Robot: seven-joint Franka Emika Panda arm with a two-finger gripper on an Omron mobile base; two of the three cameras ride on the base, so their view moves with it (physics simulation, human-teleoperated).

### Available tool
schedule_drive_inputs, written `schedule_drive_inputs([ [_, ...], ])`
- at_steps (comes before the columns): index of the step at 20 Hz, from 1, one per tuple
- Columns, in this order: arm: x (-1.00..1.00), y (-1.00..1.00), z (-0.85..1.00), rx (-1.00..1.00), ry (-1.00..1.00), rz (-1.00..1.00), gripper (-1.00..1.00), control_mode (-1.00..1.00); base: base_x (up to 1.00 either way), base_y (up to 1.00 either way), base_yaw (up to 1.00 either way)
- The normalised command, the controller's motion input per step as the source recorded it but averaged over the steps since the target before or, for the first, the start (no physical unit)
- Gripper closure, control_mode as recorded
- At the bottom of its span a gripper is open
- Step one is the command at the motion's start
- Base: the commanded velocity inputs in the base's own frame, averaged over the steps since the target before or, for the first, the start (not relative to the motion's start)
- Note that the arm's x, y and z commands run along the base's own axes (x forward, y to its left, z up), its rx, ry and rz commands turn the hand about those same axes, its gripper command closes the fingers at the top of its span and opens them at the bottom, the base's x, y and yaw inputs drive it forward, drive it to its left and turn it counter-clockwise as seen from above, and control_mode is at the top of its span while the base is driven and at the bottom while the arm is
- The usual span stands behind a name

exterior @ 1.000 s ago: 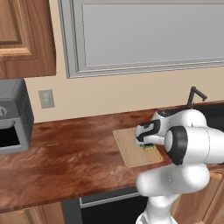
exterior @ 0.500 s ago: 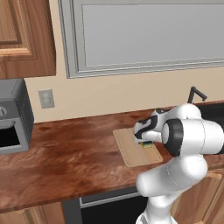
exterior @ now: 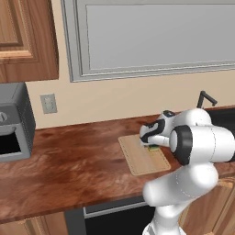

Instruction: Pick up the sponge from the counter and clean the cutting board by briefly scrubbing or pressing down on the cutting board. Once finished, release the sponge.

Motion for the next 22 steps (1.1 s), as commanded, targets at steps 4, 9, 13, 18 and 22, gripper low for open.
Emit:
schedule_drive_inputs([
  [4,0.04,0.03,-0.3,0.0,0.0,0.0,1.0,-1.0,0.0,0.0,0.0],
  [9,0.18,0.0,0.13,0.0,-0.03,0.0,1.0,-1.0,0.0,0.0,0.0],
  [13,0.37,0.0,0.07,0.0,0.0,0.0,1.0,-1.0,0.0,0.0,0.0],
  [18,0.3,0.01,-0.15,0.0,0.0,0.0,1.0,-1.0,0.0,0.0,0.0],
  [22,0.0,0.0,-0.44,0.0,-0.01,0.0,1.0,-1.0,0.0,0.0,0.0],
])
